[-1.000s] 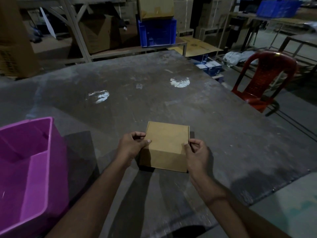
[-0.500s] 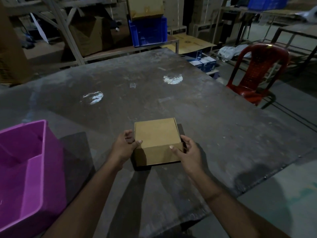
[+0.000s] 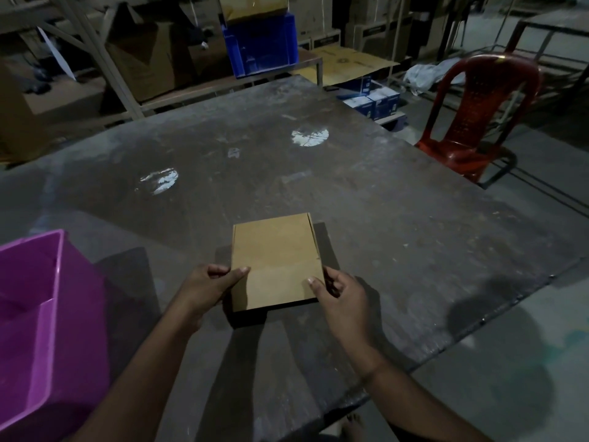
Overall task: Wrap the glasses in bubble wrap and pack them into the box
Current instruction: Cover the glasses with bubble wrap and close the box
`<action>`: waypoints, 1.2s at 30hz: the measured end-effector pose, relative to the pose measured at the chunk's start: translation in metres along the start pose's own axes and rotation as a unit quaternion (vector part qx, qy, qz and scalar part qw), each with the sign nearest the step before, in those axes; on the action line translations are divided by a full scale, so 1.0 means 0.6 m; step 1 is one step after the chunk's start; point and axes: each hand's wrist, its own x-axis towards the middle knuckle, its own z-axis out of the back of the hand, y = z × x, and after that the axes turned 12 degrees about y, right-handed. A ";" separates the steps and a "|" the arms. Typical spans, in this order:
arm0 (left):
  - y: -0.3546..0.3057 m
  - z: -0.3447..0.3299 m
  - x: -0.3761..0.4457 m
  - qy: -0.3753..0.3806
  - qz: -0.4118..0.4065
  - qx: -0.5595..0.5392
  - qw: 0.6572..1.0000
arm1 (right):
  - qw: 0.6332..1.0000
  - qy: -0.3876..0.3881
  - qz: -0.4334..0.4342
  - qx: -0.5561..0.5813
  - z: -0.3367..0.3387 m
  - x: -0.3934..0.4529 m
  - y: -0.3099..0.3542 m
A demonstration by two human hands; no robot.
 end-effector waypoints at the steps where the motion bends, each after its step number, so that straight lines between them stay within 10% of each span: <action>1: 0.003 -0.002 -0.005 -0.008 -0.006 -0.013 1.000 | 1.000 0.002 0.001 0.002 0.002 0.001 -0.002; 25: 0.049 -0.031 -0.060 -0.034 0.022 -0.242 0.969 | 0.994 0.104 -0.030 0.017 0.052 0.053 -0.007; 36: 0.046 -0.033 -0.069 -0.094 -0.074 -0.031 0.992 | 0.991 0.134 -0.019 0.002 0.061 0.063 -0.001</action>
